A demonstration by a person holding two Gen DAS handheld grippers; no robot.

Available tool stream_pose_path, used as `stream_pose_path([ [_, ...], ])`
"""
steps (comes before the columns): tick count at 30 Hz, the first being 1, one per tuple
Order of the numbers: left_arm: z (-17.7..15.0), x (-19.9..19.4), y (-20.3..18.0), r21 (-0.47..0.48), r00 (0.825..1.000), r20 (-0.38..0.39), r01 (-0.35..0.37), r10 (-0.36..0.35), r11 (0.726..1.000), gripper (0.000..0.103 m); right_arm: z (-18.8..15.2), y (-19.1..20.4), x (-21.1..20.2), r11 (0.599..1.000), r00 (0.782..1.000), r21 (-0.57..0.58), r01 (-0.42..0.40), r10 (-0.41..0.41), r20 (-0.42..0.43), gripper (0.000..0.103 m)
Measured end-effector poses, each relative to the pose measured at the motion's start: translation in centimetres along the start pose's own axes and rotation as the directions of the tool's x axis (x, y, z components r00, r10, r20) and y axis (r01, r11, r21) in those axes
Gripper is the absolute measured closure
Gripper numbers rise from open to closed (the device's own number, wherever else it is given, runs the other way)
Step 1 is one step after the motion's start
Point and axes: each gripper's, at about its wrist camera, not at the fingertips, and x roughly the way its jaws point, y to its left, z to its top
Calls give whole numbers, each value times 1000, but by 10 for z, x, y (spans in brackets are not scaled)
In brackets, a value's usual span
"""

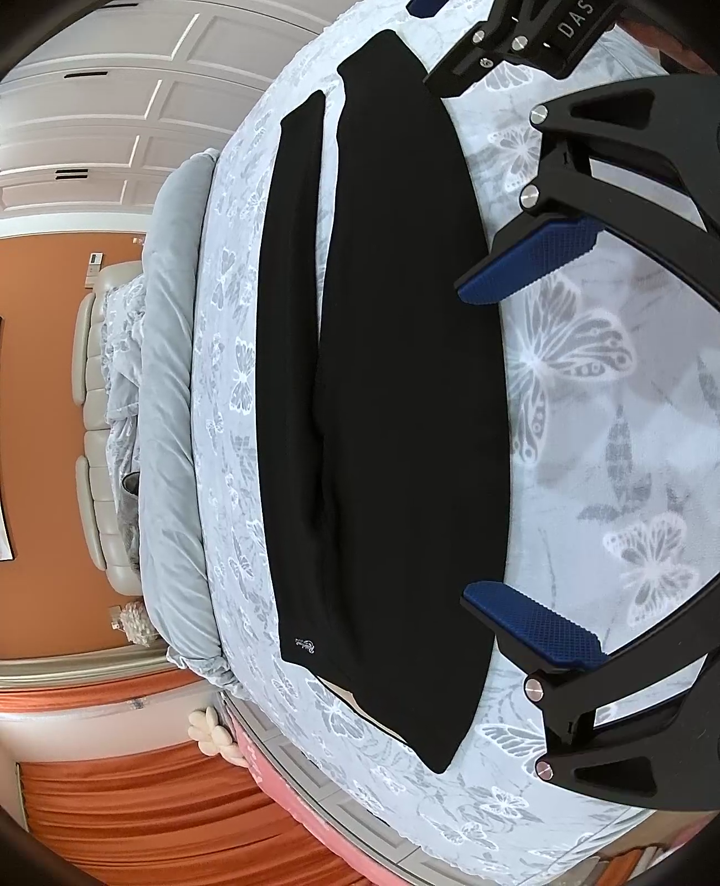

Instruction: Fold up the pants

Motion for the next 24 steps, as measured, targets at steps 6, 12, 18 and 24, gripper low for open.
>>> stream_pose_path([
  [6,0,1,1,0,1000,0,-1,1,1000,5,0,1,0,1000,1000,-1,-1,1,-2,6],
  [12,-1,2,3,-1,1000,-2,-1,1,1000,5,0,1,0,1000,1000,0,0,0,-3,6],
  [18,-1,2,3,0,1000,-3,-1,1,1000,5,0,1,-1,1000,1000,0,-1,1,-3,6],
  [24,-1,2,3,0,1000,-2,-1,1,1000,5,0,1,0,1000,1000,0,0,0,-3,6],
])
